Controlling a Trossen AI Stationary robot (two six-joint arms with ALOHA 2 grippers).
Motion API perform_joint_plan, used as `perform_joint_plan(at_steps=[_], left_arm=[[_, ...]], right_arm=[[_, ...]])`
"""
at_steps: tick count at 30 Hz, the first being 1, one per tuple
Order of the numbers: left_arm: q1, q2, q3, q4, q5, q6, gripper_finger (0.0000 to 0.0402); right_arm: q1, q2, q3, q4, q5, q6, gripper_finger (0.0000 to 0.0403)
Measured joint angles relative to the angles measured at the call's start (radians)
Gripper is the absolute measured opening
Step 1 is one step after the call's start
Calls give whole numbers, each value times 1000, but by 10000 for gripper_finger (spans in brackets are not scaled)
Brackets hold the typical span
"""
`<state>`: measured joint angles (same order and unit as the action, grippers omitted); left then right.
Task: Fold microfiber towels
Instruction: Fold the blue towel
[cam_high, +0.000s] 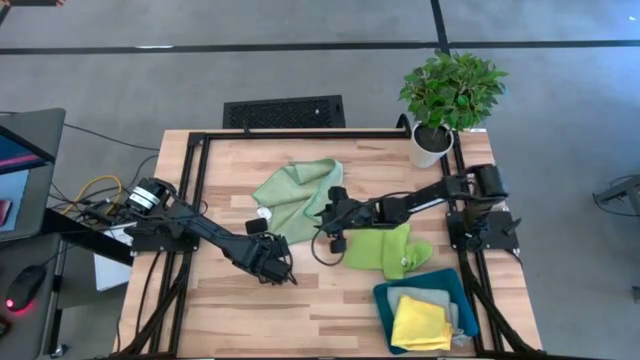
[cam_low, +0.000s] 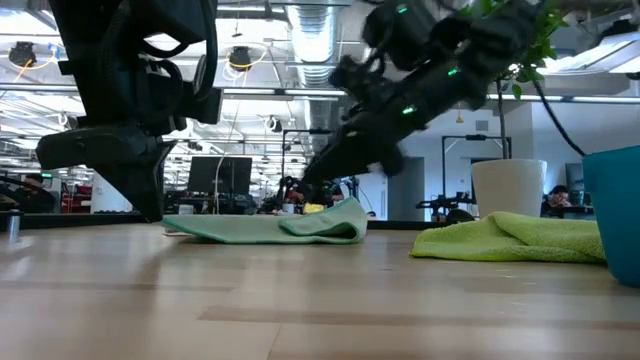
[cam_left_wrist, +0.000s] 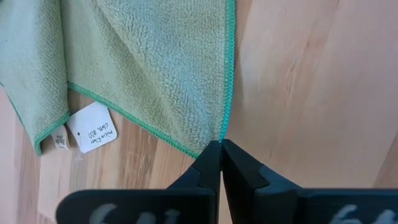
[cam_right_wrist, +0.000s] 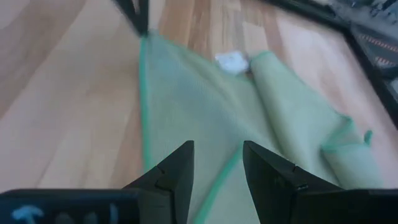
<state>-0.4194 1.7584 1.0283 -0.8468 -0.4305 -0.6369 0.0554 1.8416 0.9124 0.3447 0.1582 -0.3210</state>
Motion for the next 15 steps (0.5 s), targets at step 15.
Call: perform_joint_plan(at_steps=[15], left_arm=[[0, 0, 0, 7, 5, -3, 0]], right_arm=[[-25, 204, 135, 17, 4, 49, 161]])
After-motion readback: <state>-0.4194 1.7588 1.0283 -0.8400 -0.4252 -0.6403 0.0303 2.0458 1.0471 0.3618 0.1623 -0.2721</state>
